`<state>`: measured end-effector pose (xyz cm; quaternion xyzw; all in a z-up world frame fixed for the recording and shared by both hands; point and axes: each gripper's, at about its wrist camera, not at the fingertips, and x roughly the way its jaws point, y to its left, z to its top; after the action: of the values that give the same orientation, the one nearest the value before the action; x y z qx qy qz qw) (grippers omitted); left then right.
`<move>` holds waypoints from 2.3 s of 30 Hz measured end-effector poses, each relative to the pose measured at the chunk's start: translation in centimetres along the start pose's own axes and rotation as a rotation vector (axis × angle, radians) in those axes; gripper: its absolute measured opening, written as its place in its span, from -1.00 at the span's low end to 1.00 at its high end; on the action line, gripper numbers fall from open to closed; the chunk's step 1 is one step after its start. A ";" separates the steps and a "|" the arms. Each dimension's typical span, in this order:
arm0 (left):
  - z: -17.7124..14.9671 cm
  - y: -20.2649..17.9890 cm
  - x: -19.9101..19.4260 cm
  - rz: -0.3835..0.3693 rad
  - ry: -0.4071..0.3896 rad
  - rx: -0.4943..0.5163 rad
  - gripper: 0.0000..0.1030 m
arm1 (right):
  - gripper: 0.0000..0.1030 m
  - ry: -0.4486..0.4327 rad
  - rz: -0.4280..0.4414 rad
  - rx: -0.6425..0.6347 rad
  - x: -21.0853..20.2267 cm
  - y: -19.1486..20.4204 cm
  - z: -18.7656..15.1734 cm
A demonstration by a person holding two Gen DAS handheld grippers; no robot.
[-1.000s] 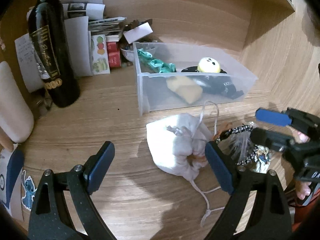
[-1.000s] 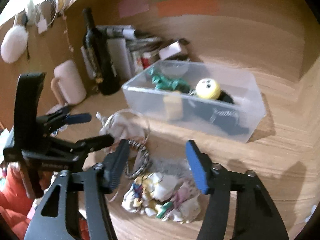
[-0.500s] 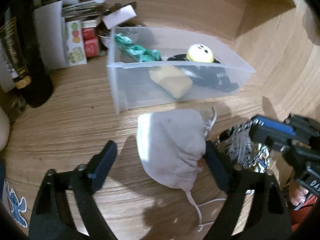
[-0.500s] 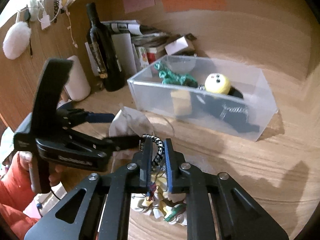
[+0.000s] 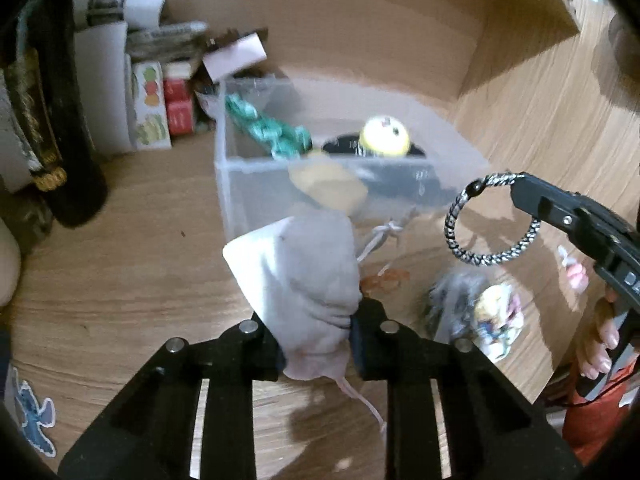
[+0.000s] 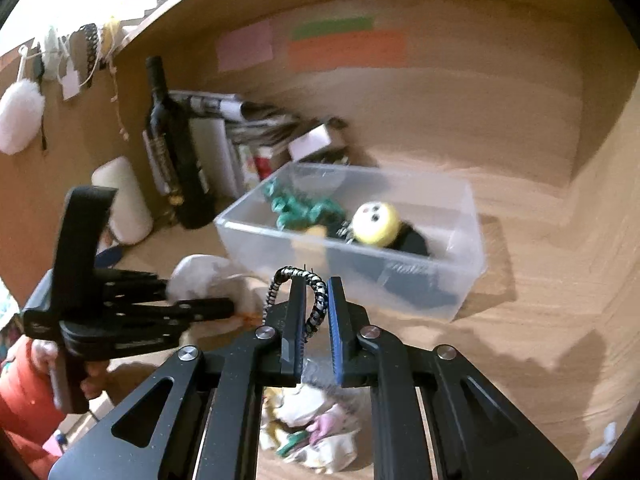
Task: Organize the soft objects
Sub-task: 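Carry the pouch and bracelet into the box and open both grippers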
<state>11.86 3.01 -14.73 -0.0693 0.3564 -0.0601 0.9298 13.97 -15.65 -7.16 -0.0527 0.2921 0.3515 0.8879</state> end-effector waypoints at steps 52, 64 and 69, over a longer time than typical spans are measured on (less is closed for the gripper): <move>6.5 1.6 -7.9 0.049 -0.300 -0.040 -0.54 | -0.88 0.237 0.009 -0.165 6.4 1.4 1.3; 11.2 -0.5 -6.4 0.085 -0.369 0.008 -0.54 | -0.88 0.004 -0.085 -0.100 1.2 -1.2 6.1; 12.3 0.0 -3.1 0.117 -0.318 -0.003 -0.54 | -0.88 -0.021 -0.149 -0.044 1.3 -3.6 6.6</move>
<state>17.82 4.61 -3.66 -0.0583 0.2084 0.0062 0.9763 20.27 -15.59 -2.90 -0.0899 0.2701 0.2915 0.9132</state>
